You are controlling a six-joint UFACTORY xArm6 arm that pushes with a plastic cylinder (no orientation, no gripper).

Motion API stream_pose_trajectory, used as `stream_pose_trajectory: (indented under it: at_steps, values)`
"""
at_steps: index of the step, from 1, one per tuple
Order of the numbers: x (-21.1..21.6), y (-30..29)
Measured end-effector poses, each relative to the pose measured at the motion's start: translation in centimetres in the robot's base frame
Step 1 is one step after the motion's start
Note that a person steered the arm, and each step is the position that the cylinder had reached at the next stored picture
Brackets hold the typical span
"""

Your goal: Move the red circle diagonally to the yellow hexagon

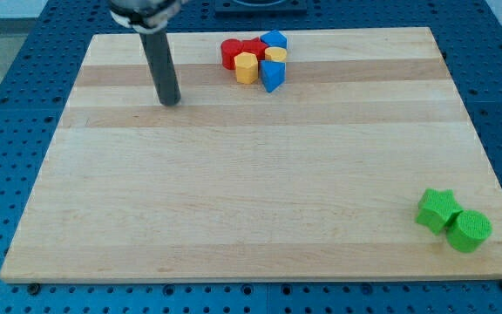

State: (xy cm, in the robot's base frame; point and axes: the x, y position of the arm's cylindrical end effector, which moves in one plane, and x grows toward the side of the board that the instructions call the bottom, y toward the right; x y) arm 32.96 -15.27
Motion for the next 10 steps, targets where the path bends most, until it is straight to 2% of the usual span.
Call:
stream_pose_trajectory:
  at_steps: [2, 3, 4, 6, 9, 10]
  values:
    - [-9.8, 1.2]
    - [-12.7, 4.9]
    - [-12.8, 9.2]
    - [-11.3, 9.8]
    - [-3.6, 9.8]
    - [-2.5, 9.4]
